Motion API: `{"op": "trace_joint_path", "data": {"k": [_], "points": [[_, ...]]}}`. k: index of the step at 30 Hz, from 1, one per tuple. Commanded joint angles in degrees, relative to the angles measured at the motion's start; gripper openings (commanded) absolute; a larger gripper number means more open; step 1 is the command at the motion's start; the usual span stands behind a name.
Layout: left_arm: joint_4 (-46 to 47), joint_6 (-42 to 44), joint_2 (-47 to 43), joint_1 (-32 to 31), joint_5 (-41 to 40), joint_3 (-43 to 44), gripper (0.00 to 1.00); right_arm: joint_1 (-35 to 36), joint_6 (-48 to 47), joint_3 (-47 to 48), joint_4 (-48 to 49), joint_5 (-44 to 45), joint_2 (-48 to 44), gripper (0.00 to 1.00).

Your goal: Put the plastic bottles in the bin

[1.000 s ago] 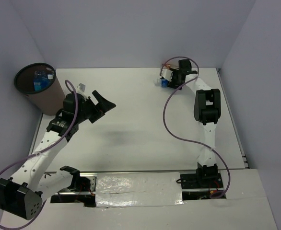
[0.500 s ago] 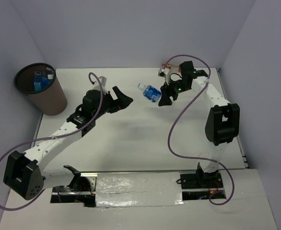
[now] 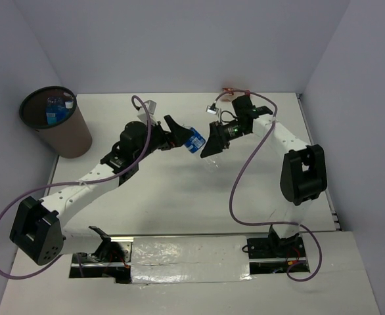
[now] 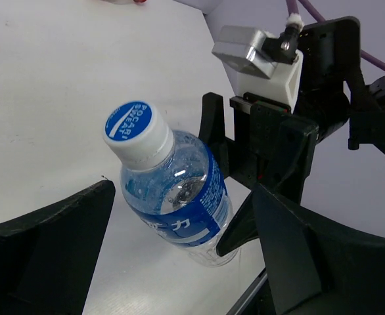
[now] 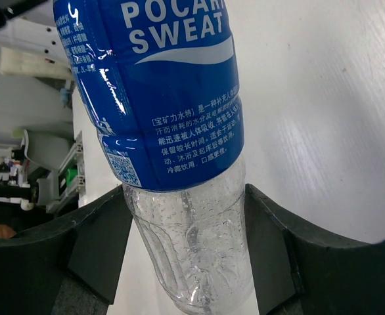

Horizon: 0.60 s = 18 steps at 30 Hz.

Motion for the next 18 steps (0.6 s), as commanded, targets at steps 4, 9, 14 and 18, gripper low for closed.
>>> {"op": "trace_joint_path", "data": {"k": [4, 9, 14, 18], "points": [[2.4, -0.4, 0.9, -1.1, 0.8, 1.6, 0.99, 1.5, 11.3, -1.0, 11.6, -5.1, -6.0, 0.27], [2.6, -1.0, 2.0, -1.5, 0.9, 2.0, 0.99, 2.9, 14.4, -0.6, 14.1, -5.9, -6.5, 0.28], [4.1, -1.3, 3.2, -1.7, 1.7, 3.1, 0.91, 4.2, 14.5, -0.6, 14.7, -5.3, -6.4, 0.29], [5.6, -1.0, 3.2, -1.6, 2.8, 2.8, 0.61, 4.7, 10.9, 0.0, 11.4, -5.2, -5.5, 0.34]]}}
